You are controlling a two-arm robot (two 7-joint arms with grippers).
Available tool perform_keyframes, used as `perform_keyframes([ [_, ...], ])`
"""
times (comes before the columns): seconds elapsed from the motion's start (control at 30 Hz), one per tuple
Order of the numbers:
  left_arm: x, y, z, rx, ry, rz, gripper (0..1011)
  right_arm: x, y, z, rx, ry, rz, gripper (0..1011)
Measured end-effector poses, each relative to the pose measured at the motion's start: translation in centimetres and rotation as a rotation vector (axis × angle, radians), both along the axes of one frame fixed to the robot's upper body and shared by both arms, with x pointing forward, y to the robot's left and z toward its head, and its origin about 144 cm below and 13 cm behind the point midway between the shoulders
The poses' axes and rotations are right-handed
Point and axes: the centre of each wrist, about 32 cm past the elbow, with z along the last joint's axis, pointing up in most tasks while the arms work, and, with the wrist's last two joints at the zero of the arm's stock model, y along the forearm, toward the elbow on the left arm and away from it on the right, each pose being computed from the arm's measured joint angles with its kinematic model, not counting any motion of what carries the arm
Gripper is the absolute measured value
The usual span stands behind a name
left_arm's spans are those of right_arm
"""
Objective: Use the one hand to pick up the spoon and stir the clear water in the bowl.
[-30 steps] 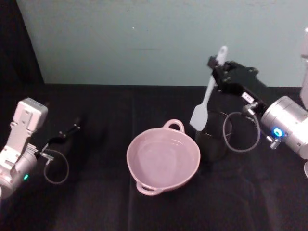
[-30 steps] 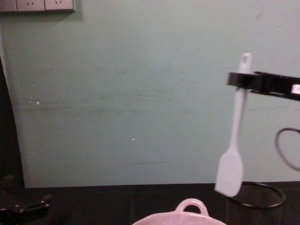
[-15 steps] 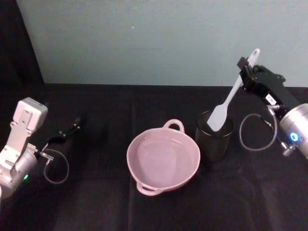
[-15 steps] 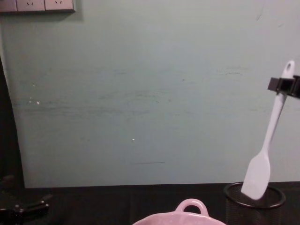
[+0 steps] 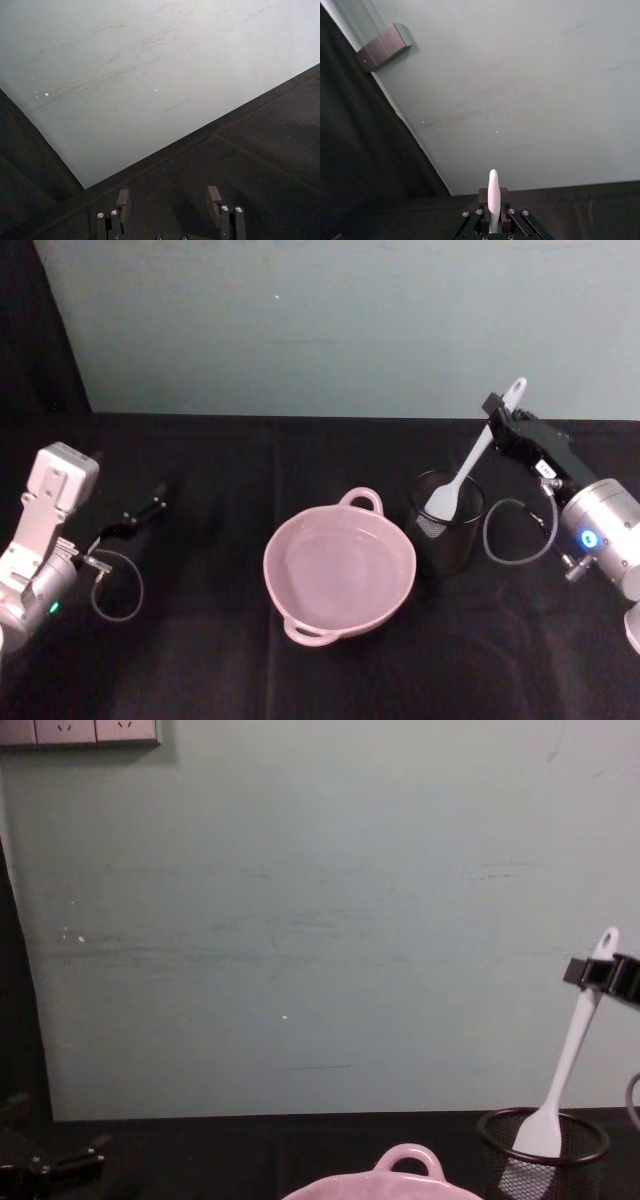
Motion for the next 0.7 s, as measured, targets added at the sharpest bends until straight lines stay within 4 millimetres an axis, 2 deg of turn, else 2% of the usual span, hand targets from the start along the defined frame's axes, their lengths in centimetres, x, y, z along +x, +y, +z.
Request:
perform_keyframes([
  [0.7, 0.0, 0.0, 0.0, 0.0, 0.0, 0.0, 1005, -0.1, -0.3, -3.0, 0.03, 0.08, -0.024, 121],
])
